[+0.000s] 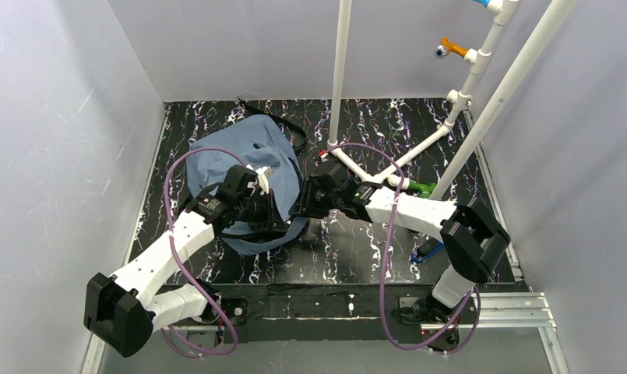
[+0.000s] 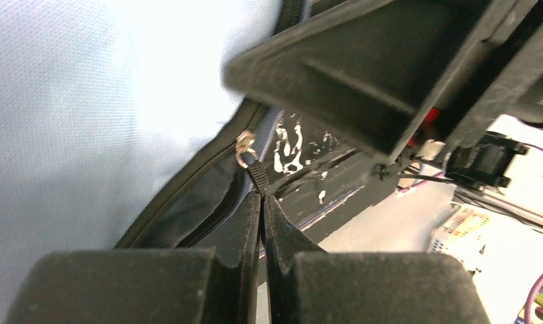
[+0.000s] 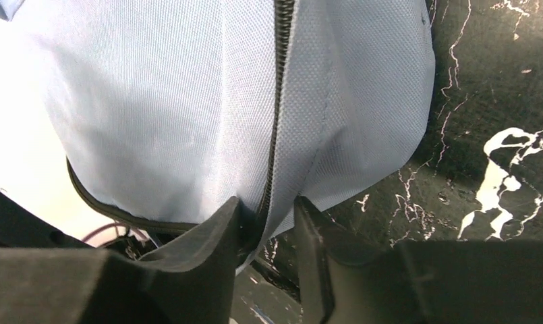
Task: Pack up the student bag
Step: Zip the student bag at the center of the board.
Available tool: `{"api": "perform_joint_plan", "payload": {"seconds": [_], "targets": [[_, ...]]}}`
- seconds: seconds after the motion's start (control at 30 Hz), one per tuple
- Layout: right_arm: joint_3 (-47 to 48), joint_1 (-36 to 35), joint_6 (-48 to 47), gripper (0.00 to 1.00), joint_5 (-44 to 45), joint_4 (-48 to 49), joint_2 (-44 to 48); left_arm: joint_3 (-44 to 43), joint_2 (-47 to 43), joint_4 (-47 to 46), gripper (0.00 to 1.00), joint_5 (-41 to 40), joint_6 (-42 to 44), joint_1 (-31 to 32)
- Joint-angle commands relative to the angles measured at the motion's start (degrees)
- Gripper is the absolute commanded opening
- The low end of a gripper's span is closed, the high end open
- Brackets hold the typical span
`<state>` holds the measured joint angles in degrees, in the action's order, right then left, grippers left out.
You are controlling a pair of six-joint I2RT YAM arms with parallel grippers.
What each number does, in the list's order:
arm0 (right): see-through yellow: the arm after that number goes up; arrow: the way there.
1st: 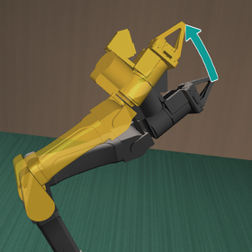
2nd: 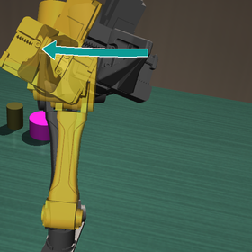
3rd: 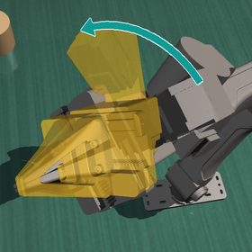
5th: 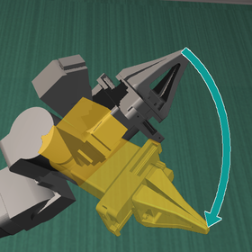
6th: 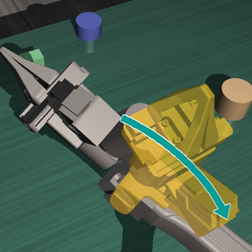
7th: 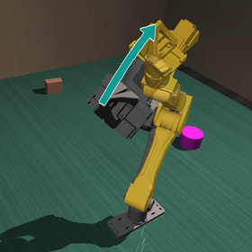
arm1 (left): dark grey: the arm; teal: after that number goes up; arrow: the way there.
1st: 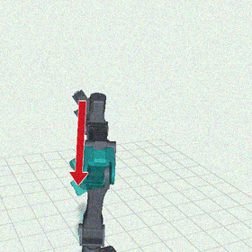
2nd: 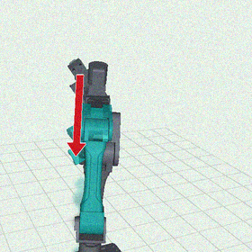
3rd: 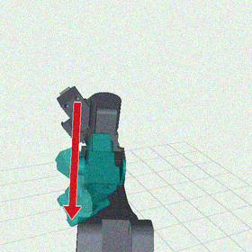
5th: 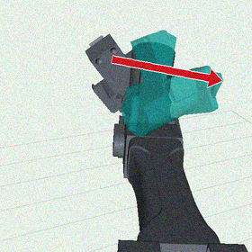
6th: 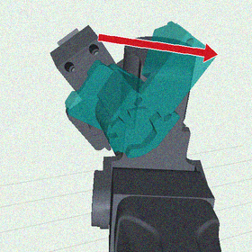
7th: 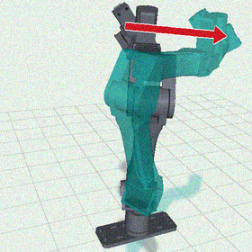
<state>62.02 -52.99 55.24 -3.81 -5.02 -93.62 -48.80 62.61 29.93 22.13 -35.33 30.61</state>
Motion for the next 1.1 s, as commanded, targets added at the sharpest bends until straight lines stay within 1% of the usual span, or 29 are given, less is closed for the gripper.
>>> {"api": "perform_joint_plan", "payload": {"seconds": [0.0,0.03,0.07,0.13,0.2,0.27,0.3,0.37,0.43,0.5,0.57,0.63,0.67,0.73,0.83,0.87,0.93,1.0,1.07], "targets": [[-0.6,1.1,1.4,0.27,2.9,6.1,-0.1,-0.4,-1.8,8.1,0.0,-6.2,1.1,0.2],[-0.1,1.5,0.6,0.07,2.2,5.8,-0.7,-0.2,-1.9,8.9,0.0,-6.9,1.0,0.2],[0.5,2.0,0.0,0.01,2.0,5.2,-0.8,-0.2,-1.8,10.0,0.0,-8.0,1.0,0.2],[0.9,3.1,-2.1,0.01,2.1,3.4,-0.4,-0.2,-1.9,12.3,0.0,-10.6,0.9,0.2],[0.3,6.0,-5.0,0.01,0.8,2.7,1.1,-0.2,-2.8,14.5,0.0,-14.3,1.1,0.2],[-0.5,9.9,-9.1,0.01,-2.0,2.9,2.0,-0.6,-4.1,16.5,0.0,-17.0,1.9,-0.5],[-0.3,12.2,-11.8,0.01,-5.0,3.0,1.8,-0.9,-4.9,17.1,0.0,-18.0,2.6,-1.5],[2.2,16.3,-18.1,0.01,-11.5,1.8,-0.3,-1.5,-5.6,18.3,0.0,-17.9,3.6,-3.4],[7.4,18.3,-26.1,0.01,-15.6,-2.7,-3.4,-2.0,-5.8,19.2,0.0,-17.3,5.4,-5.7],[13.3,19.3,-33.8,0.01,-19.2,-9.4,-7.5,-2.1,-5.8,19.3,0.0,-16.7,6.7,-7.0],[18.8,19.4,-39.3,0.01,-18.5,-15.7,-10.5,-2.7,-5.6,19.0,0.0,-15.1,7.4,-7.7],[22.0,19.3,-40.4,0.01,-15.2,-19.6,-11.9,-3.4,-5.1,17.2,0.0,-11.0,7.5,-7.8],[22.9,19.0,-40.0,0.07,-14.4,-21.1,-11.9,-3.8,-4.7,16.5,0.0,-7.8,7.2,-7.7],[21.9,17.3,-37.4,0.41,-11.3,-21.6,-10.0,-3.7,-3.9,12.1,0.0,-2.2,5.9,-7.8],[18.5,13.2,-31.7,0.65,-5.4,-22.5,-6.3,-4.3,-2.4,9.5,0.0,1.5,4.8,-7.7],[16.1,12.4,-28.0,0.71,-4.6,-21.4,-4.9,-4.8,-1.9,9.3,0.0,1.5,4.8,-7.6],[9.1,11.3,-16.7,0.78,-6.2,-15.5,-1.2,-6.0,-1.3,9.6,0.0,1.1,5.2,-7.7],[1.5,10.2,-6.6,0.82,-8.0,-7.7,2.9,-6.5,-1.2,9.8,0.0,0.7,6.0,-7.7],[-3.5,8.8,-0.3,0.83,-7.5,-0.7,5.7,-6.5,-0.6,10.0,0.0,-0.1,6.7,-7.6]]}}
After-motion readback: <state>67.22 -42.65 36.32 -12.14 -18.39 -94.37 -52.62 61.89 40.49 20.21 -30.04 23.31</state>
